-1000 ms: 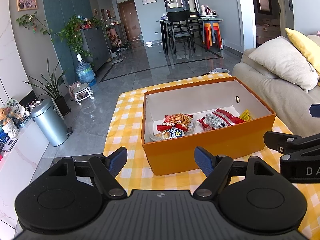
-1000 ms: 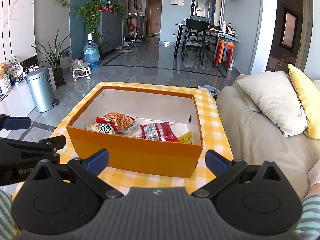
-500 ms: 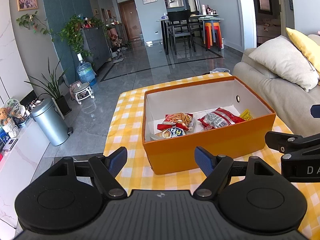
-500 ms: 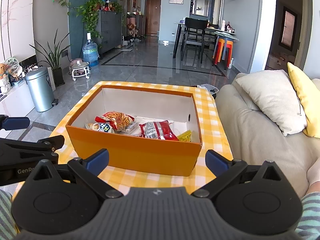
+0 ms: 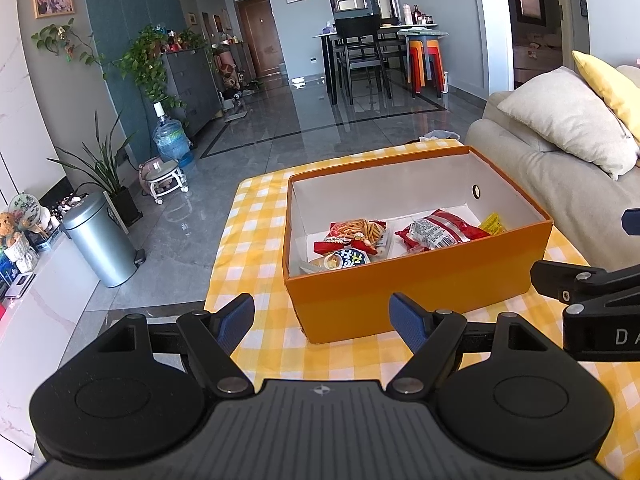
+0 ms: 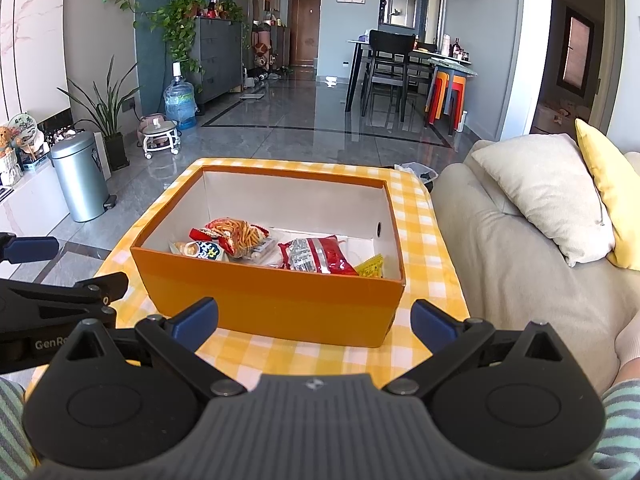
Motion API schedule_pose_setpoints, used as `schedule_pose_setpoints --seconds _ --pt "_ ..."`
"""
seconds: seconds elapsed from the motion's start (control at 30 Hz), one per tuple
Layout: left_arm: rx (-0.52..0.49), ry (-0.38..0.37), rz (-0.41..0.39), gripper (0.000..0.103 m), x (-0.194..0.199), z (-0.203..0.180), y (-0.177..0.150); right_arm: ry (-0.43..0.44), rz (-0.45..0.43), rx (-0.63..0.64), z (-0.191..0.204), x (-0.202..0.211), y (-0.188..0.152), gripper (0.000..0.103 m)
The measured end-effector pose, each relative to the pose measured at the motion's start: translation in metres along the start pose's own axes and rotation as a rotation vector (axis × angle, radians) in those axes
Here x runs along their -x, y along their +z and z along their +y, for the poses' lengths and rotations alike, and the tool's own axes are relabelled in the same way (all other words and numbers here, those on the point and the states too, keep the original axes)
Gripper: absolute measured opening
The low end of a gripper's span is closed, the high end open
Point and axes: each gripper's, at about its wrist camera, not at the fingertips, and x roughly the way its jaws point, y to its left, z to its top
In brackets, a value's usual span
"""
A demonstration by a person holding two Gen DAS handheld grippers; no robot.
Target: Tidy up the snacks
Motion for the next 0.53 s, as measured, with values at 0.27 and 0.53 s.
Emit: schedule_pose_setpoints --seconds 0.27,0.53 --pt "0.0 -0.001 0.0 0.09 -0.0001 0.0001 0.0003 0.001 0.007 -0.01 -0.0009 -0.0001 -0.0005 0.099" --pt "0.004 -0.003 0.0 0.09 0.0011 -0.0002 0.0001 0.003 0.013 -0.015 -0.0016 -0.0012 -0.0006 0.099"
